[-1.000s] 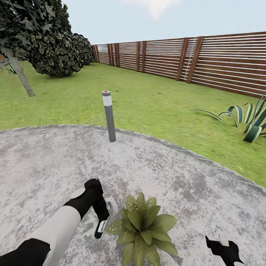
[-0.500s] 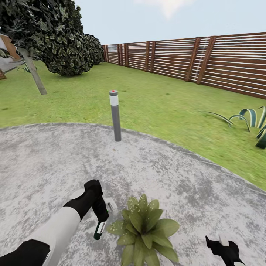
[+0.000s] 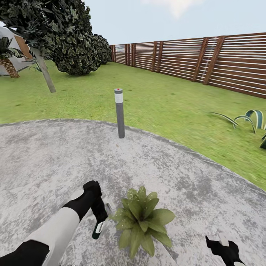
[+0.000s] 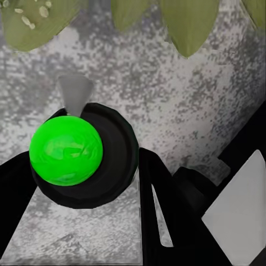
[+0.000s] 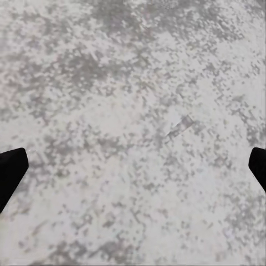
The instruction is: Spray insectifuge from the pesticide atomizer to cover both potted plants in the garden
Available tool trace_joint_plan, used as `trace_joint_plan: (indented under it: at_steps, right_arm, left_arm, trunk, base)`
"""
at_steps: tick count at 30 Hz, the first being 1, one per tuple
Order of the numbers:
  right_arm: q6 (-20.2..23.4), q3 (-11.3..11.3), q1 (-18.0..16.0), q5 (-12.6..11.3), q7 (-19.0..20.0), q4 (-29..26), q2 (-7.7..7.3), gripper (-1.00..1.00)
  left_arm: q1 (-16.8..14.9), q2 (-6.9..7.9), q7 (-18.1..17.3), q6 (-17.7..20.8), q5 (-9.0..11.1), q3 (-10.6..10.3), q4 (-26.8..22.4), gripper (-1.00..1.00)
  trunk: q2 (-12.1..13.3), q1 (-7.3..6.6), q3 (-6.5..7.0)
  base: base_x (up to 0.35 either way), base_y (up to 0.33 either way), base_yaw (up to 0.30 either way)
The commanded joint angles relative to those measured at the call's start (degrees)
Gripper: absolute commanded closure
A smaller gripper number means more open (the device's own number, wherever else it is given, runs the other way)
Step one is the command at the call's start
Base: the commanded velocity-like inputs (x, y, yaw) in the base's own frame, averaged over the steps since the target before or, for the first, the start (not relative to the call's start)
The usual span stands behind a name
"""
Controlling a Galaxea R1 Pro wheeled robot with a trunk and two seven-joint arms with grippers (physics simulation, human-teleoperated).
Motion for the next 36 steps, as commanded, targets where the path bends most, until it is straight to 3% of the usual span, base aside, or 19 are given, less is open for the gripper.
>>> trace_joint_plan:
  at_steps: [1,5,9,10,13,14,16,18,20,24,34,36]
  right_arm:
    - [-0.24,-0.49,-0.03,0.14,0.48,0.01,0.01,-1.0]
    - [-0.25,-0.52,-0.03,0.25,0.53,0.01,-0.15,-1.0]
    - [-0.22,-0.49,-0.03,0.31,0.59,0.01,-0.17,-1.0]
    - [-0.23,-0.49,-0.03,0.35,0.59,0.01,-0.17,-1.0]
    - [-0.21,-0.49,-0.02,0.32,0.66,0.01,-0.17,-1.0]
    - [-0.2,-0.49,-0.01,0.32,0.67,0.01,-0.17,-1.0]
    - [-0.19,-0.49,-0.03,0.31,0.68,0.01,-0.17,-1.0]
    - [-0.18,-0.49,-0.03,0.31,0.68,0.01,-0.17,-1.0]
    - [-0.17,-0.44,-0.03,0.31,0.68,0.01,-0.06,-1.0]
    - [-0.23,-0.42,-0.03,0.31,0.62,0.01,0.0,-1.0]
    - [-0.22,-0.4,-0.03,0.31,0.59,0.01,0.09,-1.0]
    - [-0.23,-0.42,-0.03,0.31,0.54,0.01,0.1,-1.0]
  left_arm:
    - [0.58,-0.01,0.7,0.52,0.02,-0.04,0.16,1.0]
    - [3.92,-0.44,3.6,0.52,0.46,0.16,0.37,1.0]
    - [5.58,-0.82,4.01,0.52,0.57,0.21,0.4,1.0]
    - [5.82,-1.04,4.52,0.52,1.6,0.25,0.63,1.0]
    - [5.93,-1.13,11.36,0.52,5.59,0.27,3.15,1.0]
    - [5.93,-1.14,14.27,0.48,7.59,0.22,5.51,1.0]
    - [5.94,-1.14,22.84,0.04,13.61,0.19,9.93,1.0]
    - [5.94,-1.08,24.88,-0.1,15.84,0.12,10.55,1.0]
    - [5.94,-1.02,25.43,-0.24,16.89,0.01,10.79,1.0]
    - [5.94,-0.91,25.34,-0.35,16.91,-0.39,10.78,1.0]
    - [5.87,-1.32,20.94,-0.37,16.56,-0.7,10.68,1.0]
    - [5.86,-1.13,19.25,-0.37,15.79,-2.94,10.72,1.0]
  trunk:
    - [-0.02,-0.01,-0.05]
    - [-0.02,-0.01,-0.05]
    - [-0.02,-0.01,-0.05]
    - [-0.02,-0.01,-0.05]
    - [-0.02,-0.01,-0.05]
    - [-0.02,-0.01,-0.05]
    - [-0.02,-0.01,-0.05]
    - [-0.02,-0.01,-0.05]
    - [-0.02,-0.01,-0.05]
    - [-0.02,-0.01,-0.1]
    - [-0.02,-0.01,-0.3]
    - [-0.02,-0.01,-0.3]
  base:
    - [-0.003,-0.001,0.116]
    - [-0.001,0.0,0.033]
    - [0.0,0.0,0.001]
    - [0.0,0.0,0.0]
    - [0.0,0.0,0.0]
    - [0.0,0.0,0.0]
    - [0.0,0.0,0.0]
    - [0.0,0.0,0.0]
    - [0.0,0.0,0.0]
    - [0.001,0.0,0.036]
    - [0.272,0.0,0.078]
    - [0.056,0.0,0.042]
